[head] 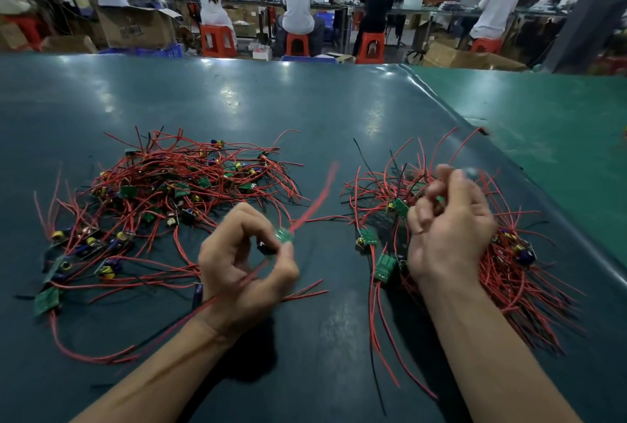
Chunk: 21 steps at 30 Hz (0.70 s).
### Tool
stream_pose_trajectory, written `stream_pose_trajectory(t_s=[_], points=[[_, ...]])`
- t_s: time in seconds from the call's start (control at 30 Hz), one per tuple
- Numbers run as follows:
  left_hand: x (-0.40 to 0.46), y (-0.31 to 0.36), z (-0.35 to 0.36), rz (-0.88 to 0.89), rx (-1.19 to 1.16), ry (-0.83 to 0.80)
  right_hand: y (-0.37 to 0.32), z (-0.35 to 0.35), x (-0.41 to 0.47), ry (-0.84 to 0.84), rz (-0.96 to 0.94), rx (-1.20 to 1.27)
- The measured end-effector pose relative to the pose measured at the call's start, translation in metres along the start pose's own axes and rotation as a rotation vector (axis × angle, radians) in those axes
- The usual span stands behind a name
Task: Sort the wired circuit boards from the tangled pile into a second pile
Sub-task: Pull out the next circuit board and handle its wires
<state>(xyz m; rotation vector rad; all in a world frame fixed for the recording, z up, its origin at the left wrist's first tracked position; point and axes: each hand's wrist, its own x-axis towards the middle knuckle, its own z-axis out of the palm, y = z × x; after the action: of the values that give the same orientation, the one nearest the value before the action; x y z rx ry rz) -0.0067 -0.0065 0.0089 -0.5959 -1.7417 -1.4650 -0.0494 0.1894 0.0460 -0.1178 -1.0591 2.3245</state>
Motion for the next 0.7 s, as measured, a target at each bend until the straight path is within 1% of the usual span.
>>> stream_pose_trajectory(t_s=[0.03,0.07,0.1,0.13,0.17,0.23,0.27,0.3,0.33,0.4,0.53,0.57,0.6,0.63,0.67,0.7], points=[[0.002,-0.002,-0.002,-0.008,0.027,0.041,-0.001,-0.002,-0.001,-0.002,-0.076,-0.056],[0.004,-0.004,-0.003,-0.012,0.065,0.085,0.002,-0.004,-0.007,-0.042,-0.178,-0.166],[0.005,-0.006,-0.002,-0.021,0.105,0.128,0.006,-0.005,-0.019,-0.125,-0.304,-0.315],[0.007,-0.006,0.0,-0.033,0.142,0.172,0.013,-0.005,-0.033,-0.26,-0.428,-0.471],[0.008,-0.005,0.001,-0.046,0.177,0.211,0.021,-0.005,-0.047,-0.437,-0.527,-0.61],[0.011,-0.002,0.0,-0.046,0.237,0.253,0.037,-0.003,-0.065,-0.751,-0.626,-0.805],[0.013,0.0,-0.003,-0.008,0.278,0.242,0.044,-0.003,-0.068,-0.853,-0.649,-0.858],[0.016,0.003,-0.006,0.058,0.338,0.217,0.048,-0.003,-0.068,-0.916,-0.664,-0.889],[0.021,0.005,-0.007,0.127,0.392,0.193,0.05,-0.002,-0.066,-0.946,-0.667,-0.904],[0.034,0.013,-0.005,0.201,0.426,0.187,0.049,-0.004,-0.063,-0.933,-0.647,-0.899],[0.071,0.029,0.023,0.259,0.373,0.241,0.047,-0.006,-0.055,-0.81,-0.645,-0.862],[0.079,0.034,0.035,0.239,0.353,0.234,0.048,-0.006,-0.053,-0.786,-0.657,-0.863],[0.083,0.039,0.049,0.184,0.329,0.188,0.047,-0.006,-0.051,-0.759,-0.683,-0.89],[0.083,0.043,0.064,0.079,0.321,0.081,0.048,-0.008,-0.05,-0.742,-0.663,-0.934],[0.08,0.044,0.078,-0.056,0.356,-0.099,0.048,-0.012,-0.05,-0.775,-0.584,-0.995],[0.075,0.044,0.092,-0.182,0.434,-0.321,0.049,-0.017,-0.05,-0.817,-0.437,-1.039]])
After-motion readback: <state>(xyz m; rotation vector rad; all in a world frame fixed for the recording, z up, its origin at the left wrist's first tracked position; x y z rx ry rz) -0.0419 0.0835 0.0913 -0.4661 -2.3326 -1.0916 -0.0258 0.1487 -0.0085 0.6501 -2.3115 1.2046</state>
